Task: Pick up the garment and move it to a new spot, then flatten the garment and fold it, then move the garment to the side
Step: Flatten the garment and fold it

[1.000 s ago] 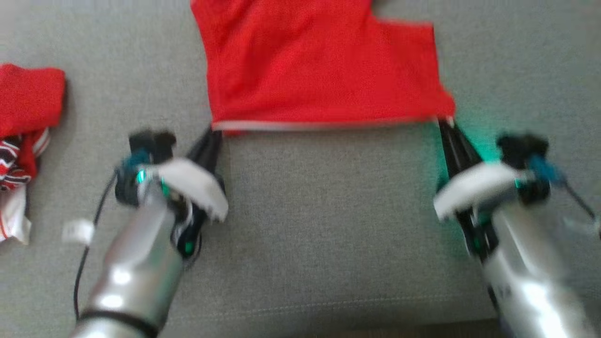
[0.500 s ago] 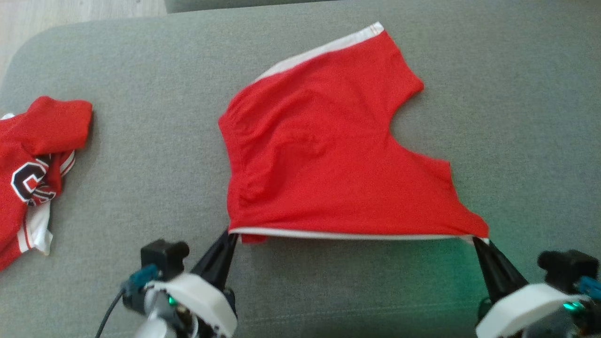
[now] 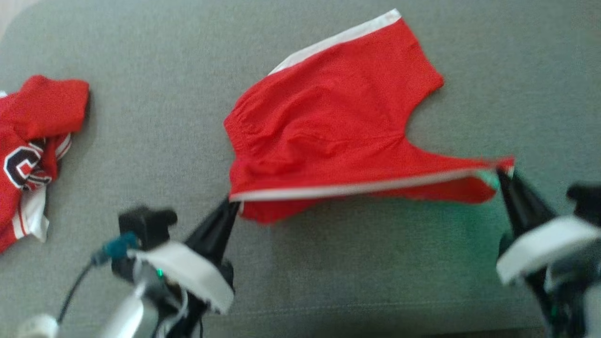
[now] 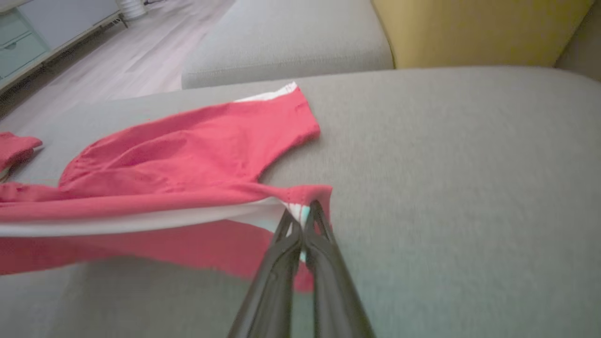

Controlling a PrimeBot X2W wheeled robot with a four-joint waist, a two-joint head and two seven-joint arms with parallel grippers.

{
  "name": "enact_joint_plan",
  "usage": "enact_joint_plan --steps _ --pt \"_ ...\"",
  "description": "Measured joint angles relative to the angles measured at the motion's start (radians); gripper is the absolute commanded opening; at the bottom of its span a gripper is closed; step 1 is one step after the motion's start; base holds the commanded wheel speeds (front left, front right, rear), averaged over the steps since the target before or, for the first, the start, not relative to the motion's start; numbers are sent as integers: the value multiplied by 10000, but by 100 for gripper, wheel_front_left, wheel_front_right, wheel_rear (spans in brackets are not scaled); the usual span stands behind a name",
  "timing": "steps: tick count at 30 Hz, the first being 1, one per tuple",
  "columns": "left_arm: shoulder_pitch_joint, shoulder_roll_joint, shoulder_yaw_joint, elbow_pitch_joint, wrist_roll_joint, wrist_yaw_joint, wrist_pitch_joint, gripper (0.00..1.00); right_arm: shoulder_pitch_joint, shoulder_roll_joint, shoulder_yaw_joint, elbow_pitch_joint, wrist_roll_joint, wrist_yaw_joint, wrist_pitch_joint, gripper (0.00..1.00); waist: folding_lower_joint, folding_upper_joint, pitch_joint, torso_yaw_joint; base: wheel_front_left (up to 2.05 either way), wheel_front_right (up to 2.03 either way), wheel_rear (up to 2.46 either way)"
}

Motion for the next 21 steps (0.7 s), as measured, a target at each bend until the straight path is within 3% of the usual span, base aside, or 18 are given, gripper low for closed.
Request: enact_joint_plan --steps 6,10,21 --pt "-1873 -107 267 690 -257 -466 232 0 -2932 -863 332 1463 334 0 167 0 1 0 909 254 0 0 0" --pt "-3312 -368 267 1760 -399 -1037 282 0 -5367 -1406 769 3143 441 0 -8 0 3 0 1684 553 0 0 0" --pt "-6222 -1298 -67 4625 -472 -1960 67 0 -9211 -1845 1743 7256 541 0 -1615 0 3 -1 2842 1514 0 0 0"
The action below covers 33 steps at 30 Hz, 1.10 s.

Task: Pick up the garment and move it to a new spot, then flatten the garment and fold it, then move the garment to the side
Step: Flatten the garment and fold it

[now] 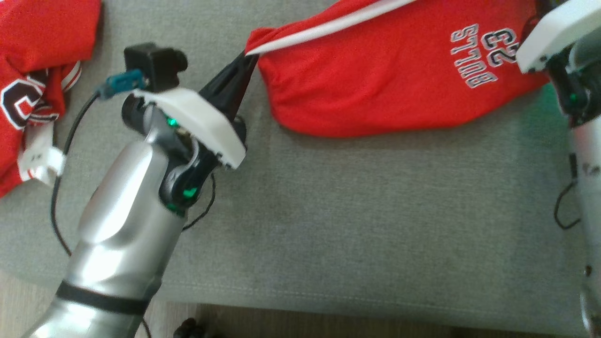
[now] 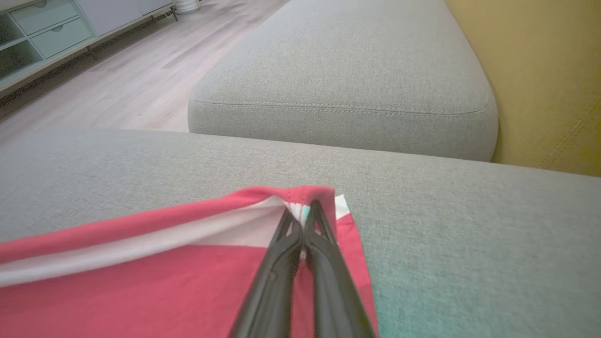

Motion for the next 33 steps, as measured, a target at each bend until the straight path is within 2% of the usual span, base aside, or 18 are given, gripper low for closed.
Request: enact_joint_plan --steps 7,8,9,10,14,15,17,21,27,31,33 --pt "-1315 -543 -433 1634 -205 -364 -334 0 -1211 -71 117 2274 -12 0 -972 0 -1 0 353 307 0 0 0" --pt "-1453 -573 -514 1833 -278 -395 -372 17 -1308 -75 219 2497 -12 0 -1131 35 0 0 369 311 0 0 0" --pt "-1561 -579 -610 2011 -326 -395 -424 89 -1383 -67 353 2685 2 0 -1302 77 0 0 374 304 0 0 0" --pt "-1634 -587 -646 2148 -353 -399 -510 100 -1435 -50 449 2824 36 0 -1486 100 -1 0 374 287 0 0 0" --pt "-1687 -552 -723 2610 -324 -401 -1089 100 -1489 -48 759 3057 -96 0 -2780 100 -1 0 290 200 0 0 0" --pt "-1687 -552 -723 2610 -324 -401 -1089 100 -1489 -48 759 3057 -96 0 -2780 100 -1 0 290 200 0 0 0" --pt "-1629 -535 -719 2685 -153 -339 -1649 100 -1453 -44 830 2995 -309 -2 -3444 100 -2 0 175 162 0 0 0" --pt "-1109 -380 -663 2537 412 253 -2932 100 -935 23 660 2403 -974 -2 -4403 100 -2 0 -126 37 0 0 0" --pt "182 -4 107 1152 1005 1239 -3591 100 1163 621 -334 418 -1603 -2 -4748 100 -3 0 -598 -269 0 0 0" --pt "904 157 1043 -326 1624 1653 -3628 100 2623 1189 -953 -1114 -1889 -2 -4464 100 -3 0 -899 -485 0 0 0" --pt "1515 217 1498 -1126 2142 1722 -3662 100 3630 1515 -1317 -2174 -1977 -2 -4033 100 -3 1 -1116 -602 0 0 0"
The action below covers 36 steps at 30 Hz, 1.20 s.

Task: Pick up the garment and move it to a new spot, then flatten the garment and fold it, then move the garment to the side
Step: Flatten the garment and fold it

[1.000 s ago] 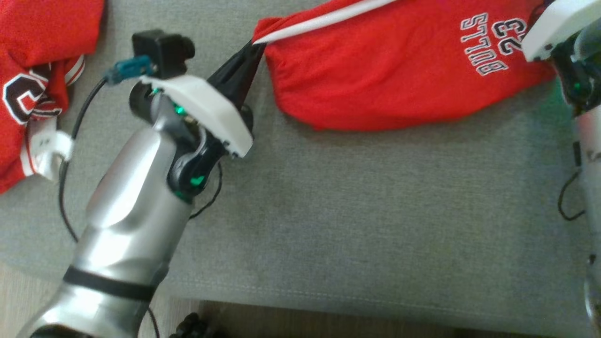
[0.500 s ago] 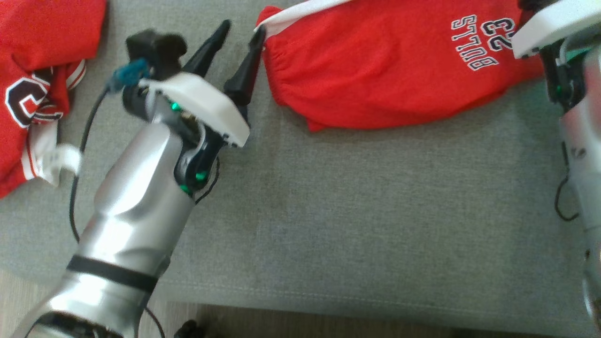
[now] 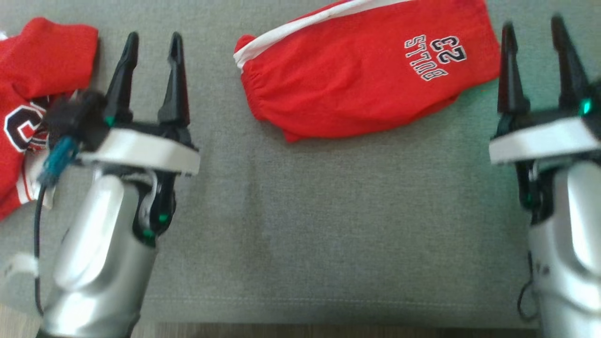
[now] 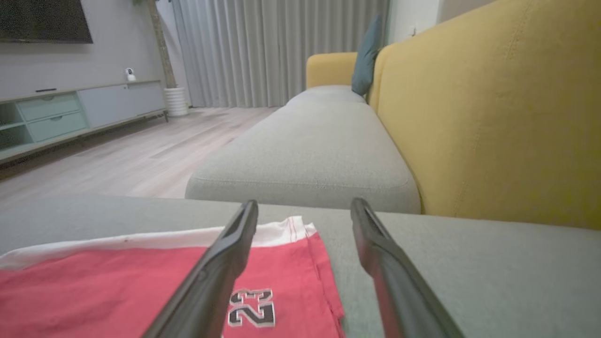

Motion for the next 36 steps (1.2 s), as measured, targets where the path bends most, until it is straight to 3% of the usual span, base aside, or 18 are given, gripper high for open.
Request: enact_joint_plan --steps 9,19,31,36 --pt "1610 102 393 -535 984 -136 0 100 2382 522 -276 -1852 -90 0 775 100 0 0 -551 -276 0 0 0" --pt "1859 61 514 -293 1235 -430 0 100 2809 663 -424 -2489 -79 0 1179 100 0 0 -608 -410 0 0 0" --pt "1711 -194 673 -240 1421 -752 0 100 2522 648 -591 -2063 -61 0 2021 100 0 0 -199 -260 0 0 0" --pt "1151 -464 679 -244 1496 -1051 0 100 881 21 -493 -1026 184 0 2926 100 1 0 339 -84 0 0 0"
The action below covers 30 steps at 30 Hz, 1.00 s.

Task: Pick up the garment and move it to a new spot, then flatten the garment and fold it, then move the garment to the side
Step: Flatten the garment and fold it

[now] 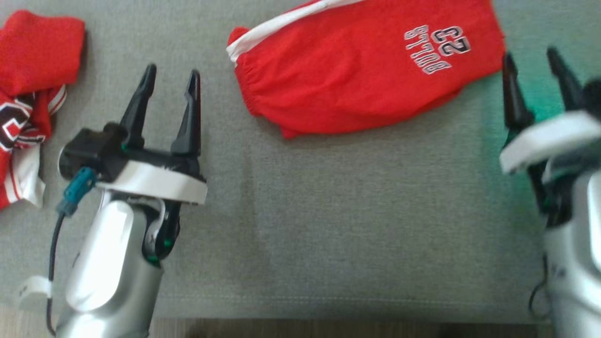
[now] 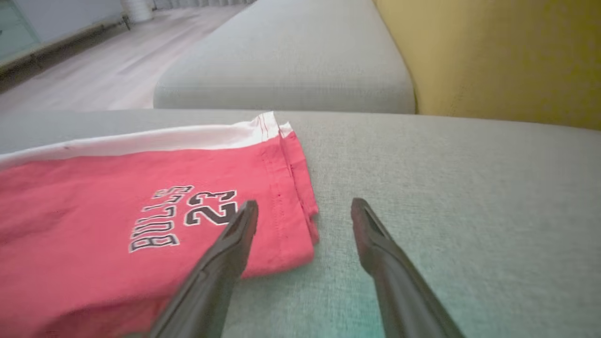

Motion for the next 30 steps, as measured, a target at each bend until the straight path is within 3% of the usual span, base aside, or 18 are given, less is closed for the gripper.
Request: enact_joint_plan --steps 7,11,12,14,20,30 --pt "-515 -267 2 174 316 -318 0 100 -1813 -529 247 1841 180 0 1758 100 1 0 568 422 0 0 0" --pt "-525 -322 48 278 437 -412 0 100 -2240 -562 176 2121 345 0 2562 100 0 0 652 559 0 0 0" --pt "-525 -339 61 284 483 -449 0 100 -2367 -562 178 2182 416 0 2788 52 0 0 650 567 0 0 0" --pt "-530 -380 100 290 537 -451 0 100 -2464 -558 176 2180 485 0 3041 0 0 0 638 560 0 0 0" --pt "-525 -506 169 372 709 -537 0 100 -2146 -443 188 1772 531 0 3160 0 1 -1 472 475 0 0 0" --pt "8 -614 343 663 780 -604 0 100 941 232 -709 240 500 0 2222 0 -1 0 -322 283 0 0 0"
